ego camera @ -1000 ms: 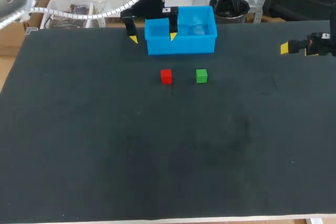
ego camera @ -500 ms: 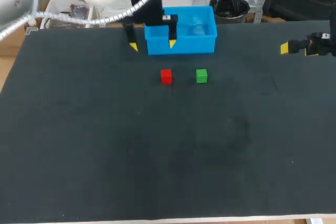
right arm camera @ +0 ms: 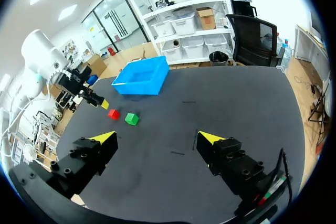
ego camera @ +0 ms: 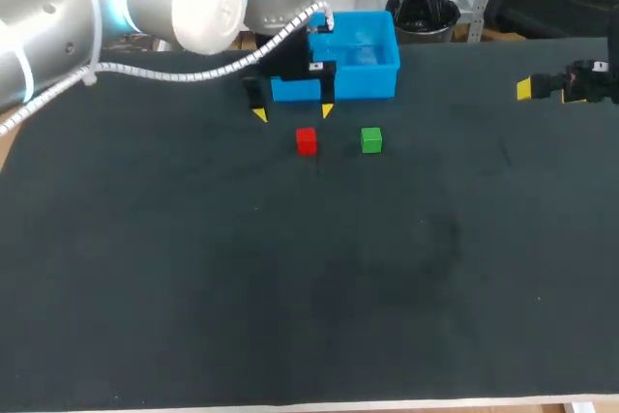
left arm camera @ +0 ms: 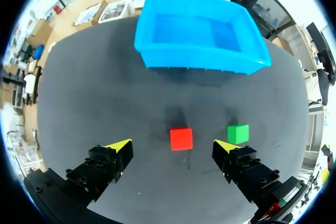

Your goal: Use the left arm to pick the red cube and place it into the blue plastic box first, then use the right arm to grasp the green cube and put it into the same blue plastic box after the first action is fully finished.

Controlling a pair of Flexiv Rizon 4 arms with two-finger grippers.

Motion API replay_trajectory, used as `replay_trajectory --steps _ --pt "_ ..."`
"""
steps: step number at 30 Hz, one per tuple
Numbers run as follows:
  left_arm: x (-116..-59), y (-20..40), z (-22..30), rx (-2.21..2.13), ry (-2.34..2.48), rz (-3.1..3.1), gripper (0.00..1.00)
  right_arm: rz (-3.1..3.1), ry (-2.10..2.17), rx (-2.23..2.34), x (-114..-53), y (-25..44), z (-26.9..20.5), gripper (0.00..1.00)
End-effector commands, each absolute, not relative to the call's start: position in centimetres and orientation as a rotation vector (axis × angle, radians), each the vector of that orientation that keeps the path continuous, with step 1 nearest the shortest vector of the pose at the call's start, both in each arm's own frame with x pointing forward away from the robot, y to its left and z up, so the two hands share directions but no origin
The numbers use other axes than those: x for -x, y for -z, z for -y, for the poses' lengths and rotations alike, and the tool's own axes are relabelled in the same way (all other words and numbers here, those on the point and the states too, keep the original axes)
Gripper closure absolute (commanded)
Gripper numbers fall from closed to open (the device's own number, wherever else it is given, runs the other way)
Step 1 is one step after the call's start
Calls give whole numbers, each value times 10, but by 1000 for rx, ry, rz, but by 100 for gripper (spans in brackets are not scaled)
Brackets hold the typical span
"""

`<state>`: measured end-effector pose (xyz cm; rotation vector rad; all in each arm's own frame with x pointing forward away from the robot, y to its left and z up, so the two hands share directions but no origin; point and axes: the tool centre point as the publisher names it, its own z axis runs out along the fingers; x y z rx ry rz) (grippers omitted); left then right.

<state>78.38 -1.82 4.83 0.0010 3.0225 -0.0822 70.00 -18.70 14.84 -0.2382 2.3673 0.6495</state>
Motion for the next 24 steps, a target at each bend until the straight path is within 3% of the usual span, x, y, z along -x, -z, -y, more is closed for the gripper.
replay_trajectory --steps 1,24 --pt "-795 -33 26 -2 46 -3052 0 -2370 -646 236 -700 -149 187 0" --pt "-801 8 28 13 4 -3098 0 -2370 -646 236 -700 -149 187 0"
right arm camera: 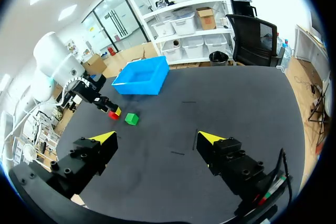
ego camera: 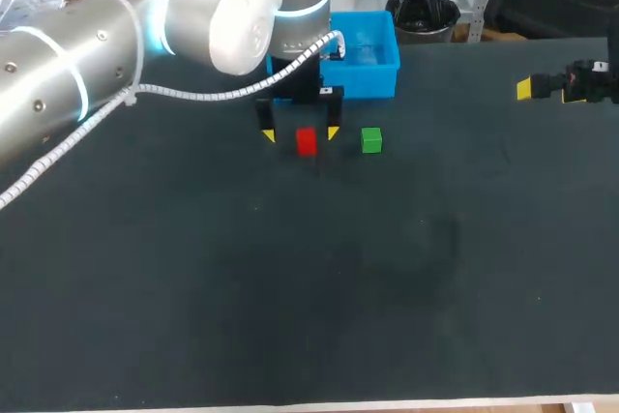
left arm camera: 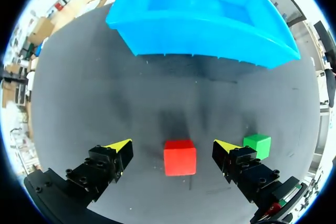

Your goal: Use the left arm to pick the red cube and place it into the blue plastic box first, then use the right arm to grasp the green cube and put it into the same blue plastic box after the first action is fully finished.

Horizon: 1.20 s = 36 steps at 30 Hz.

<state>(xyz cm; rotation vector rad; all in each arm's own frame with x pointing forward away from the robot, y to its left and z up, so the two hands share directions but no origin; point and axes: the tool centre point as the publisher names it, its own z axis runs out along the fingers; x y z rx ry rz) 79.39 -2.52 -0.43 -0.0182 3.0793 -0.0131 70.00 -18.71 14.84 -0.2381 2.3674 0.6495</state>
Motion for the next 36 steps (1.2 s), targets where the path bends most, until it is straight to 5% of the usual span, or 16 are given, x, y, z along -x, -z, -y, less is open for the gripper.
replay_trajectory --steps 1,24,25,26,28,36 --pt "-801 9 29 13 3 -3101 0 -2370 -646 236 -700 -149 187 0" --pt "-789 19 23 106 9 -3147 0 -2370 -646 236 -700 -149 187 0" --pt "-788 19 23 108 11 -3147 15 -2370 -646 236 -700 -149 187 0" --pt "-788 19 23 111 9 -3147 54 -2370 -646 236 -700 -149 187 0" --pt "-787 20 23 119 13 -3148 100 -2370 -646 236 -700 -149 187 0" --pt "-784 21 26 109 14 -3140 100 -2370 -646 236 -700 -149 187 0"
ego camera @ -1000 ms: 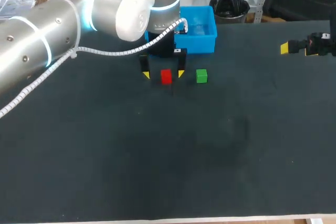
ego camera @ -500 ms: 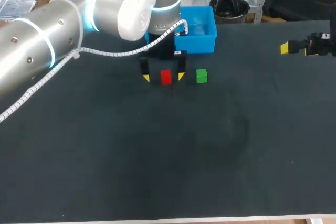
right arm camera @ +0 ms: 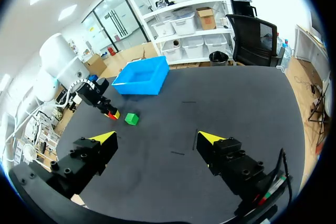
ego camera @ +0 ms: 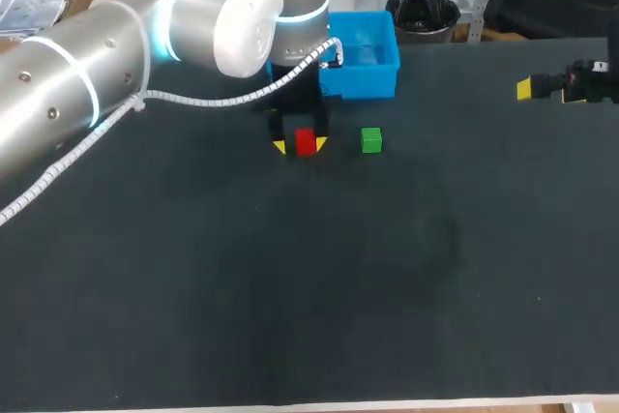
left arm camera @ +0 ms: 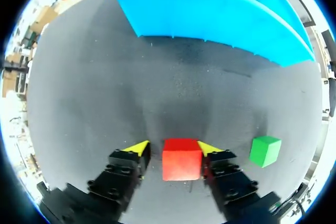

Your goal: Use the left arm to pick the red cube and place it into the blue plastic box first, then use the right arm to grasp the green cube and put it into the same blue plastic box after the first action is fully finished.

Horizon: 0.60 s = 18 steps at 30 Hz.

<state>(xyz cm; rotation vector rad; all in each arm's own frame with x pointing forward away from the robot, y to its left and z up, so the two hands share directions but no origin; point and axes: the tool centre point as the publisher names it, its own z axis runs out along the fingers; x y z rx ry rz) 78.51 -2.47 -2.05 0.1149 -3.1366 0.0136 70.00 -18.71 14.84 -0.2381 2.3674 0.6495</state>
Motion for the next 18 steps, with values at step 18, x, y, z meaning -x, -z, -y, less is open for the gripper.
replay_trajectory --steps 18 --pt "-775 -49 30 50 -96 3230 100 -2370 -646 236 -700 -149 187 0"
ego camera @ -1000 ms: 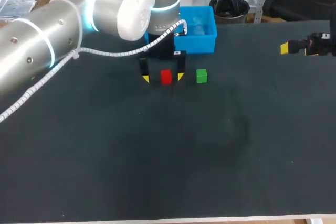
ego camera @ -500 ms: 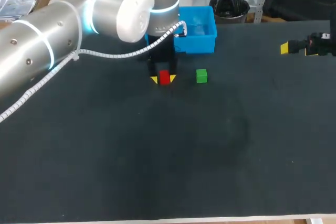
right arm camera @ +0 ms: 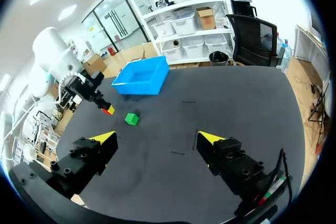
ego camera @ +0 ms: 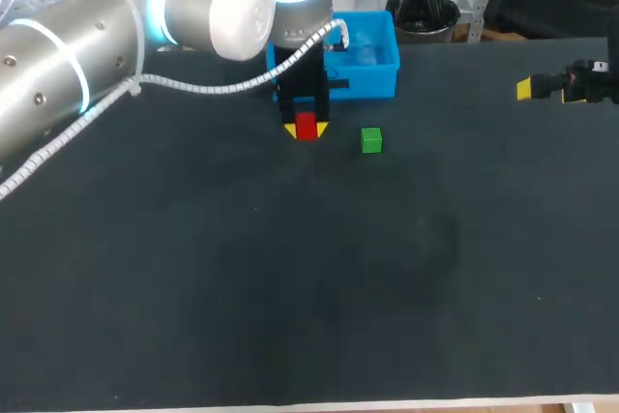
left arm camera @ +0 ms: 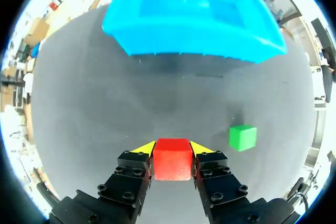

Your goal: Use the left arm to pick the red cube and place it into the blue plastic box first, then use the right arm to grasp the green cube and put it into the same blue plastic box after the first action is fully finished.

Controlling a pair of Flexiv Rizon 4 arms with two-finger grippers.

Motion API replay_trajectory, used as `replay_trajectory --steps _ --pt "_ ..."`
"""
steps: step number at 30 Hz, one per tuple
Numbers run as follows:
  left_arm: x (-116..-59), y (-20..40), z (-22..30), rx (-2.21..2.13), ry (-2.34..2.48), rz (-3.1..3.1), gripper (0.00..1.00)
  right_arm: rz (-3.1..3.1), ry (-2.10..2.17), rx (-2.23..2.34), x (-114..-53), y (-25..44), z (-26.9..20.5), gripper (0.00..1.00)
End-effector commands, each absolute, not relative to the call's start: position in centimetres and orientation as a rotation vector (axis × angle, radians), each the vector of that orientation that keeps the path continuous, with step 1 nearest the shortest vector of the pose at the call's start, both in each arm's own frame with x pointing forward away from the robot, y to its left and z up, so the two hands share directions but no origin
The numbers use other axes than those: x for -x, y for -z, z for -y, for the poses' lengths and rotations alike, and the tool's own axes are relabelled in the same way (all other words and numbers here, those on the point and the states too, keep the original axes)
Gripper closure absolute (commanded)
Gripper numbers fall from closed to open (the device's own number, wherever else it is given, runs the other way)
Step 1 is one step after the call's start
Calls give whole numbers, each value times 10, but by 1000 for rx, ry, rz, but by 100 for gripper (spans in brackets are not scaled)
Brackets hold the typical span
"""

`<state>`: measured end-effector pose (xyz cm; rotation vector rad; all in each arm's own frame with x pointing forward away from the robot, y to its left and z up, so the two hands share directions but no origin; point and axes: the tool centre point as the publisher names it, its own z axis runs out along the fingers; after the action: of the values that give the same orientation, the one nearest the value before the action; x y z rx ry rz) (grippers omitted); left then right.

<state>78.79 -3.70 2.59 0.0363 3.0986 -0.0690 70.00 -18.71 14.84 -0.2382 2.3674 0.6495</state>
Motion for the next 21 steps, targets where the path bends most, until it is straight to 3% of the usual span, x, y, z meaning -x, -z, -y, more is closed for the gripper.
replay_trajectory --steps 1,21 --pt "-775 -55 30 -52 93 -3035 100 -2370 -646 236 -700 -149 187 0" --pt "-811 -113 19 -39 319 -2863 100 -2370 -646 236 -700 -149 187 0"
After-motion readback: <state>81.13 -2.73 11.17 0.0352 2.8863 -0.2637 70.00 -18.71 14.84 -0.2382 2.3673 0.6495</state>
